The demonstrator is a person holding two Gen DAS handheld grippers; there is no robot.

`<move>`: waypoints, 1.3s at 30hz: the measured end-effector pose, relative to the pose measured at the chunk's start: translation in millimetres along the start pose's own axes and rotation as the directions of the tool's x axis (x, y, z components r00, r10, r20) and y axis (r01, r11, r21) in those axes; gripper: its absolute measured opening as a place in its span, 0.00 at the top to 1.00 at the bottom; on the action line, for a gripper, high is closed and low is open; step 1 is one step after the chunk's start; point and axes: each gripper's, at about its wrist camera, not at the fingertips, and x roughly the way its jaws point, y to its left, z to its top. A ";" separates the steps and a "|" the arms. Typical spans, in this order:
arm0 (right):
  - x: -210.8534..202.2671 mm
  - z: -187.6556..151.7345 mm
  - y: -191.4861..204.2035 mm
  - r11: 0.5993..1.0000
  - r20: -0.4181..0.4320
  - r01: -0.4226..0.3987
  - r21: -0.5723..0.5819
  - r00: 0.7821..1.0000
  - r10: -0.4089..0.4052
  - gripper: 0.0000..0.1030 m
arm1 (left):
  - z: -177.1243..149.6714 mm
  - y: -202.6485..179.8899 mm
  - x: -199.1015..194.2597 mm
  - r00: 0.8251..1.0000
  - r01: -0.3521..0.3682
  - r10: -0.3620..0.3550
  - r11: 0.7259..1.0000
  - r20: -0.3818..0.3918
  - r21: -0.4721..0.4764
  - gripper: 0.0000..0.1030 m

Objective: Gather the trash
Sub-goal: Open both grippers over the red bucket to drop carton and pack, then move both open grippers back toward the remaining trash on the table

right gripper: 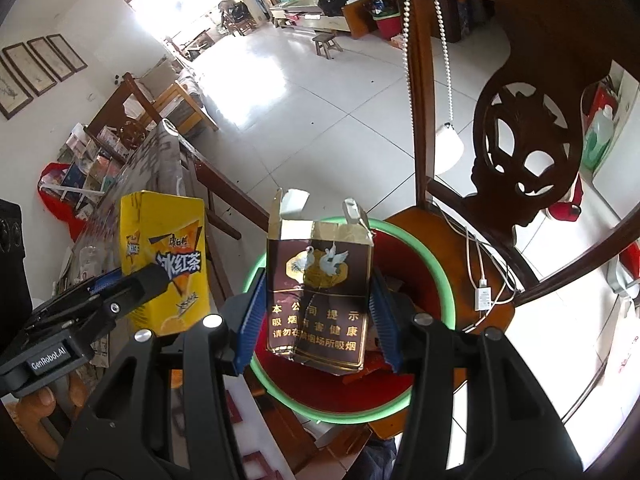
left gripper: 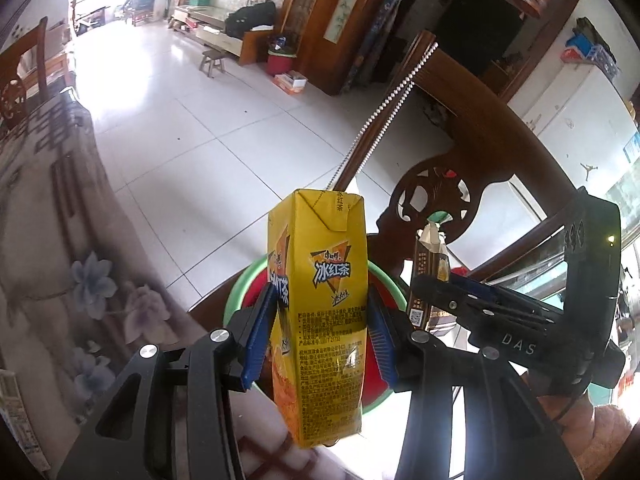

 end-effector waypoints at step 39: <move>24.3 -83.3 196.5 0.970 -0.099 -0.075 -0.231 0.994 0.054 0.42 | -132.1 181.9 -172.9 0.958 -0.193 0.246 0.932 0.148 -0.306 0.29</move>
